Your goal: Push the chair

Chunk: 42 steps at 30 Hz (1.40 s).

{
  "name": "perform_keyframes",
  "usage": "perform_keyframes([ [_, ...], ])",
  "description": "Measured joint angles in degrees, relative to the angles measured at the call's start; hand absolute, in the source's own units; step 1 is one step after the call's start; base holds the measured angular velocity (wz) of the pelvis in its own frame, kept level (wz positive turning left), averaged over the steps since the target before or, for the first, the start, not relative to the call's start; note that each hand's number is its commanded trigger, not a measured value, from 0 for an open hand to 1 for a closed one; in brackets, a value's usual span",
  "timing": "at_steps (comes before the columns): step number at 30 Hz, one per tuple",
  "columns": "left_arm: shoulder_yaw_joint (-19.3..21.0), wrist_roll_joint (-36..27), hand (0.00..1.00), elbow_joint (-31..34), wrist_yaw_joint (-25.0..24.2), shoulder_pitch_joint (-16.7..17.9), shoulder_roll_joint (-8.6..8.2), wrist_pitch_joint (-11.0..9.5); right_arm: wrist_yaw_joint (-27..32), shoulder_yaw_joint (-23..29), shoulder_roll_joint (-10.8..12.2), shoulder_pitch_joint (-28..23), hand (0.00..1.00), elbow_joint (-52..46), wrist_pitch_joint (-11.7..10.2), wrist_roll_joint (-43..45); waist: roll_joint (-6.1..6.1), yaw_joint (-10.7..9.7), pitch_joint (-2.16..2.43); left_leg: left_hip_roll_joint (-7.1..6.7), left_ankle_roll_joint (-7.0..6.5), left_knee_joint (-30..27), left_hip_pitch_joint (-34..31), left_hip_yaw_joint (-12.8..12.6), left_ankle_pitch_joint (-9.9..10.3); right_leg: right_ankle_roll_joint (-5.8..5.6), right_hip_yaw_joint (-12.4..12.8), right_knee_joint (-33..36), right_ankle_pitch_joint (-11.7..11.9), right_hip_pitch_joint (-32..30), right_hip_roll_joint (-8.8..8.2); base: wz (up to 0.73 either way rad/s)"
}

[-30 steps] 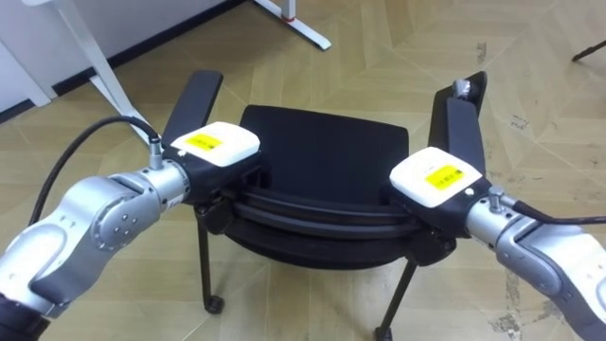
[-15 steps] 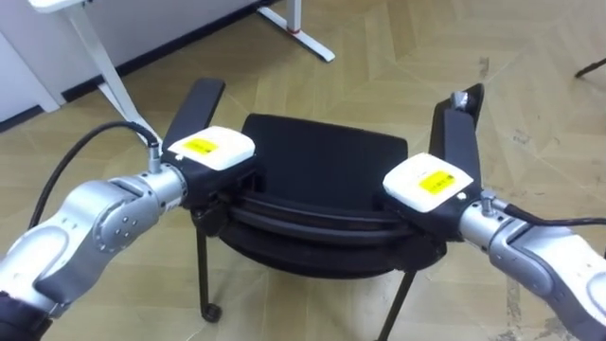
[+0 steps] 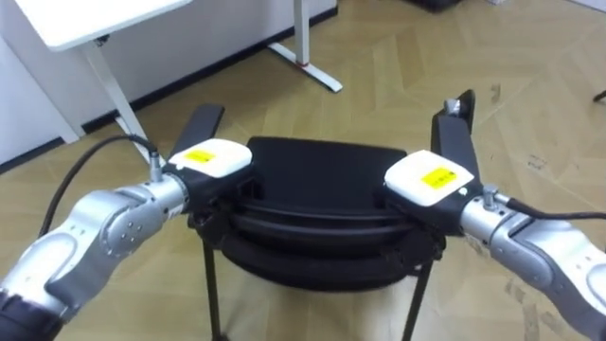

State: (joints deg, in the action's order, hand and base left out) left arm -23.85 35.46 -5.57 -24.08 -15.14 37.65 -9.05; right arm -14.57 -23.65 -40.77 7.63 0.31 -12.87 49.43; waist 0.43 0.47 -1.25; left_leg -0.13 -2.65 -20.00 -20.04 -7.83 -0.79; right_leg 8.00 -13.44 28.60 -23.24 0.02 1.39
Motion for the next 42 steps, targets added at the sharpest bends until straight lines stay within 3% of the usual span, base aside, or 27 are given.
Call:
perform_keyframes([
  [2, 0.1, -0.5, 1.00, 0.8, -0.2, 0.0, 0.66, 0.1, -0.1, 0.4, -0.4, 0.0, 1.00, -1.1, 0.1, 0.2, 0.03, -0.4, 0.14, -1.09, -0.96, -0.3, 0.4, -0.6, -0.5, -0.86, 0.6, -0.1, -0.9, 0.4, -0.73, -0.09],
  [4, 0.1, -0.8, 1.00, 1.2, -0.3, 0.0, 0.99, 0.3, -0.3, 1.0, -0.5, 0.0, 1.00, -1.6, 0.1, 0.4, -0.56, -0.6, 0.41, -2.82, -2.84, -0.8, 1.5, -1.8, 0.9, -2.38, 1.6, 0.2, -2.1, 1.5, -2.51, -0.15],
  [5, 0.1, -0.8, 1.00, 1.2, -0.3, 0.0, 0.91, 0.3, -0.4, 1.1, -0.5, 0.0, 1.00, -1.7, 0.1, 0.4, -0.76, -0.7, 0.48, -3.31, -3.07, -1.2, 1.8, -2.0, 1.6, -2.97, 1.7, 0.8, -2.4, 1.9, -3.07, -0.08],
  [8, -0.1, -1.1, 1.00, 1.2, -0.2, -0.5, 0.79, 0.3, -0.5, 1.5, -1.2, 0.3, 1.00, -1.9, -0.2, 0.2, -1.19, -1.9, 0.54, -4.15, -4.17, -5.0, 2.7, -3.0, 5.2, -7.08, 2.0, 11.8, -1.8, -0.9, -6.32, 0.01],
  [9, -0.1, -1.3, 1.00, 1.2, -0.2, -0.6, 0.73, 0.2, -0.5, 1.4, -1.7, 0.3, 1.00, -1.9, -0.7, 0.1, -1.29, -2.5, 0.48, -4.63, -4.53, -5.9, 3.5, -3.1, 7.0, -9.58, 2.4, 17.9, 0.2, -2.8, -7.69, 0.07],
  [11, -0.6, -1.5, 1.00, 1.2, 0.1, -0.6, 0.78, 0.2, -0.6, 1.4, -2.0, 0.3, 1.00, -1.4, -1.7, 0.1, -1.36, -2.9, 0.44, -5.02, -4.95, -6.9, 5.0, -3.1, 9.2, -9.69, 2.8, 23.7, 4.0, -4.3, -8.91, 0.02],
  [12, -0.6, -1.5, 1.00, 1.2, 0.2, -0.6, 0.79, 0.2, -0.4, 1.4, -1.9, 0.3, 1.00, -0.9, -2.2, 0.1, -1.32, -3.3, 0.44, -5.10, -5.14, -6.9, 6.1, -2.9, 10.3, -9.98, 2.8, 26.2, 7.0, -5.1, -9.26, 0.00],
  [13, -0.8, -1.4, 1.00, 1.2, 0.4, -0.6, 0.86, 0.2, 0.0, 1.4, -1.7, 0.3, 1.00, -0.3, -2.6, 0.1, -1.19, -3.6, 0.40, -4.96, -5.26, -6.8, 7.2, -2.5, 11.2, -10.41, 3.0, 27.6, 10.2, -5.4, -9.02, 0.00],
  [15, -1.3, -1.4, 1.00, 1.3, 0.9, -0.5, 1.19, 0.2, 0.0, 1.2, -1.7, 0.3, 1.00, 0.5, -3.5, 0.0, -1.20, -3.1, 0.38, -4.54, -5.38, -5.8, 9.3, -2.5, 12.4, -11.24, 4.0, 30.8, 14.3, -7.4, -8.77, -0.17],
  [18, -1.3, -1.2, 1.00, 1.5, 1.3, -0.6, 1.71, 0.2, 1.4, 1.2, -1.3, 0.3, 1.00, 1.1, -3.8, -0.2, -0.81, -3.2, 0.13, -4.45, -5.58, -5.7, 11.1, -2.5, 14.5, -10.24, 4.0, 34.3, 10.2, -13.4, -9.81, -0.15],
  [21, -1.4, -1.3, 1.00, 1.5, 1.4, -0.6, 1.88, 0.2, 1.8, 1.2, -1.4, 0.3, 1.00, 1.1, -4.0, -0.2, -0.01, -3.5, -0.40, -3.68, -5.30, -6.9, 12.9, -2.5, 17.4, -9.80, 5.6, 27.4, 7.5, -19.9, -9.08, -0.02],
  [23, -1.4, -1.6, 1.00, 1.4, 1.4, -0.5, 2.10, 0.0, 1.9, 1.2, -1.5, 0.2, 1.00, 1.1, -4.3, -0.3, 0.40, -3.5, -0.65, -3.31, -4.72, -8.0, 14.2, -1.9, 19.2, -9.68, 5.5, 17.6, 7.8, -21.5, -8.68, 0.10],
  [24, -1.4, -1.7, 1.00, 1.4, 1.6, -0.3, 2.15, -0.1, 1.9, 1.2, -1.7, 0.2, 1.00, 1.0, -4.8, -0.4, 0.48, -4.2, -0.69, -3.30, -4.25, -8.6, 14.9, -0.7, 20.3, -9.71, 5.6, 9.6, 9.5, -21.2, -8.30, 0.45],
  [25, -1.4, -2.2, 1.00, 1.5, 1.9, -0.3, 2.60, -0.3, 2.1, 1.2, -1.9, 0.2, 1.00, 0.9, -4.9, -0.6, 0.35, -5.3, -0.57, -3.29, -3.78, -9.3, 15.0, 0.6, 21.2, -9.01, 5.6, 3.5, 13.4, -20.9, -8.09, 0.51],
  [26, -1.4, -2.2, 1.00, 1.6, 2.0, -0.4, 2.84, -0.4, 2.1, 1.1, -2.1, 0.2, 1.00, 0.7, -5.0, -0.8, 0.37, -5.5, -0.41, -3.19, -3.33, -9.6, 15.1, 1.1, 21.7, -8.39, 5.8, 2.5, 15.4, -20.5, -7.66, 0.44],
  [27, -1.4, -2.2, 1.00, 1.7, 2.3, -0.5, 3.07, -0.4, 2.1, 1.2, -2.2, 0.2, 1.00, 0.6, -5.1, -1.2, 0.77, -5.5, -0.16, -2.24, -2.37, -10.2, 14.9, 2.0, 22.6, -6.91, 5.5, 1.8, 17.0, -19.6, -6.78, 0.17],
  [31, -1.2, -2.0, 1.00, 1.7, 2.3, -1.7, 3.62, -0.6, 2.5, 1.1, -1.5, 0.6, 1.00, 0.6, -4.2, -0.4, 1.18, -4.8, -0.11, 1.72, 0.31, -10.8, 15.9, 2.4, 24.1, -4.41, 2.2, 0.9, 15.1, -17.2, -3.88, 0.07],
  [35, -1.2, -2.0, 1.00, 2.1, 2.1, -1.8, 3.74, -0.3, 2.3, 1.1, -1.3, 0.7, 1.00, 0.6, -4.1, -0.4, 1.29, -4.5, -0.19, 4.44, 1.05, -15.3, 16.6, 1.4, 24.3, -3.08, 1.0, 1.2, 12.1, -14.8, -2.20, 0.07],
  [37, -1.2, -2.0, 1.00, 2.0, 2.0, -1.8, 3.63, -0.1, 2.2, 1.1, -1.2, 0.7, 1.00, 0.6, -4.1, -0.4, 1.28, -4.2, -0.20, 5.94, 1.84, -20.6, 15.4, 0.8, 23.8, -2.34, 0.2, 2.4, 10.1, -13.7, -1.79, 0.09],
  [38, -1.2, -2.0, 1.00, 1.7, 2.0, -1.8, 3.21, 0.0, 2.2, 1.1, -1.1, 0.7, 1.00, 0.8, -4.0, -0.4, 1.32, -3.6, -0.23, 7.52, 2.71, -24.3, 14.7, -0.4, 23.3, -1.79, 0.0, 3.4, 8.7, -12.9, -1.30, 0.06],
  [40, -1.2, -2.0, 1.00, 0.2, 2.5, -1.8, 2.46, 0.0, 2.2, 0.9, 0.0, 0.7, 1.00, 1.7, -3.3, -0.4, 1.04, -3.9, -0.38, 9.52, 5.13, -29.3, 13.9, -1.1, 20.8, -1.03, -1.5, 3.8, 6.4, -10.0, -1.11, 0.26],
  [41, -1.2, -2.0, 1.00, -0.1, 2.7, -1.6, 2.21, 0.0, 2.2, 0.8, 0.0, 0.7, 1.00, 1.7, -3.2, -0.4, 0.95, -4.2, -0.41, 9.67, 5.02, -30.3, 13.6, -1.1, 19.8, -0.93, -1.8, 3.6, 5.9, -9.3, -1.15, 0.41],
  [42, -1.2, -1.6, 1.00, -0.2, 3.2, -1.1, 1.92, 0.1, 2.2, 0.7, 0.1, 0.7, 1.00, 1.9, -3.2, -0.4, 0.70, -4.7, -0.58, 9.78, 4.96, -31.7, 13.3, -0.9, 17.6, -0.80, -2.2, 2.7, 5.6, -7.8, -1.17, 0.29],
])
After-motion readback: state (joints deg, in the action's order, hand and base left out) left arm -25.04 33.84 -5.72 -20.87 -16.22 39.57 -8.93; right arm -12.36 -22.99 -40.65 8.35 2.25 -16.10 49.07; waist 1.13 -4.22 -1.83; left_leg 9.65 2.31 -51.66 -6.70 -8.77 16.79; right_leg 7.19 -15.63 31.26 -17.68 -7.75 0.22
